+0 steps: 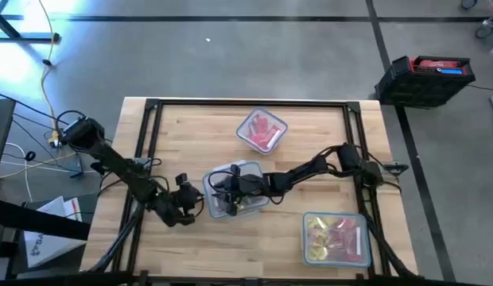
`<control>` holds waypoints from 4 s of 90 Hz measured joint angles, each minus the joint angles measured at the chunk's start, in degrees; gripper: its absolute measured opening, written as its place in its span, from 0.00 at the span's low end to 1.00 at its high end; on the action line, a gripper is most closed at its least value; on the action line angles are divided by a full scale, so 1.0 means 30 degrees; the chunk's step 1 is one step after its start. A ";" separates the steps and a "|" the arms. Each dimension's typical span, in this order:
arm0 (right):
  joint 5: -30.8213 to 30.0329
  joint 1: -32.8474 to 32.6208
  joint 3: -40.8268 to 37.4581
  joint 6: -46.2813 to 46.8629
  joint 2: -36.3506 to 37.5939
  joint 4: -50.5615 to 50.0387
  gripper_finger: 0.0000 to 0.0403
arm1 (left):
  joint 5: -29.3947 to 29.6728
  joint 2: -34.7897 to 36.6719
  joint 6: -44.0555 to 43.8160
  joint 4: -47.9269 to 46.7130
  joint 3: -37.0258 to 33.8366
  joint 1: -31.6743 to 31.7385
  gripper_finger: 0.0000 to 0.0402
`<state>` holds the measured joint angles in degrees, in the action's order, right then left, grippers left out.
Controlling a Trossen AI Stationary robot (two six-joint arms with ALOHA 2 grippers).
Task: Sort candy
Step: Return to Home Position
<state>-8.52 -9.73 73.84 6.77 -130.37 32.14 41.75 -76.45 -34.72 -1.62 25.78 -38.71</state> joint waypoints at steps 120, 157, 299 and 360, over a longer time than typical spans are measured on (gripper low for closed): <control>-0.6475 -0.1994 -0.2775 0.5114 1.1737 -2.6300 0.28 | 0.0159 -0.0768 0.1337 0.2789 0.0058 0.0527 0.10; -0.5449 -0.0878 -0.8793 0.2322 1.0518 -1.1849 0.28 | -0.0288 -0.3144 0.3477 0.4661 -0.0129 0.1928 0.10; 0.1362 -0.4238 0.0962 1.3325 0.7512 -2.4230 0.28 | -0.6573 -0.1502 0.9456 0.0233 0.3314 0.5934 0.10; -0.1826 -0.2670 0.0956 0.7354 0.7359 -2.5005 0.28 | -0.8797 -0.0864 0.7770 -0.0286 0.3329 0.4370 0.10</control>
<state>-14.00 -17.74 76.71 28.83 -108.29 -42.87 15.36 -79.04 -11.41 -2.48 35.77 -25.60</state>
